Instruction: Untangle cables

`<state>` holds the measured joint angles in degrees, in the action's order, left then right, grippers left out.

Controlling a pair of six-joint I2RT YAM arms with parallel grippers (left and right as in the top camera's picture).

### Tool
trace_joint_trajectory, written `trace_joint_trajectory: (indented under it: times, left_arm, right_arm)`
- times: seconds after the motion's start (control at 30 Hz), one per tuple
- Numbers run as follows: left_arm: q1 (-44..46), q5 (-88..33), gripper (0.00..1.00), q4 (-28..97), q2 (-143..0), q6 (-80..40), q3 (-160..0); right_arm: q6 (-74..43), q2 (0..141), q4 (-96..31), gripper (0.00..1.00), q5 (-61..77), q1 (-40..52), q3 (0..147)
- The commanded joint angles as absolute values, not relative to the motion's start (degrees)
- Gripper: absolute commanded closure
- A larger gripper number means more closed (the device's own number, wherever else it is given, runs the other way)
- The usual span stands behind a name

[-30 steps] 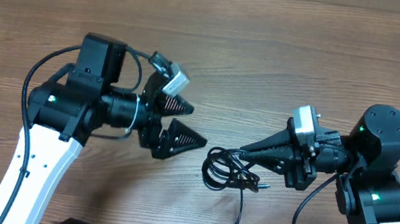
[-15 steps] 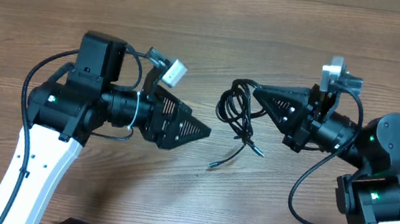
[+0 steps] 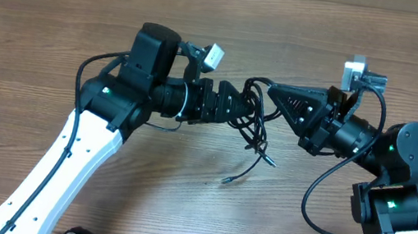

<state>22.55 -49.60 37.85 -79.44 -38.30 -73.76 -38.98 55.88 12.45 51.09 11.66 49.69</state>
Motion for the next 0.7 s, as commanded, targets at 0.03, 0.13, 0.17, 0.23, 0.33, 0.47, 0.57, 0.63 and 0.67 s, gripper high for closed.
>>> trace_joint_trajectory:
  times: [0.03,0.13,0.17,0.23,0.33,0.47,0.57,0.63,0.67]
  left_arm:
    - [23.0,-47.6,0.29,37.1,-79.9,-42.5,-74.3]
    - [25.1,-47.4,0.32,34.8,-79.9,-43.4,-74.3]
    - [26.0,-47.4,0.34,33.5,-79.9,-44.1,-74.3]
    - [27.4,-46.0,0.37,31.9,-79.9,-45.5,-74.3]
    - [28.5,-44.3,0.51,31.4,-79.9,-46.8,-74.3]
    - [28.6,-42.6,0.57,31.1,-79.9,-46.5,-74.3]
    - [28.6,-41.6,0.64,30.5,-79.9,-46.5,-74.3]
    - [28.6,-42.4,0.68,28.2,-79.9,-46.5,-74.3]
    - [28.5,-42.9,0.73,27.6,-79.9,-46.5,-74.3]
  right_arm:
    - [-41.3,55.3,13.3,0.96,49.9,11.5,50.3]
    - [-43.7,55.4,13.9,0.96,49.5,11.5,50.3]
    - [-43.8,55.4,13.8,0.96,49.5,11.5,50.3]
    - [-45.1,55.4,14.2,0.96,49.5,11.5,50.3]
    - [-45.6,55.4,14.9,0.96,49.5,11.5,50.3]
    - [-48.3,55.4,15.4,0.96,49.5,11.5,50.3]
    - [-48.4,55.4,15.4,0.96,49.5,11.5,50.3]
    - [-48.4,55.4,15.1,0.96,49.6,11.5,50.3]
    - [-48.4,55.4,14.6,0.96,49.6,11.5,50.3]
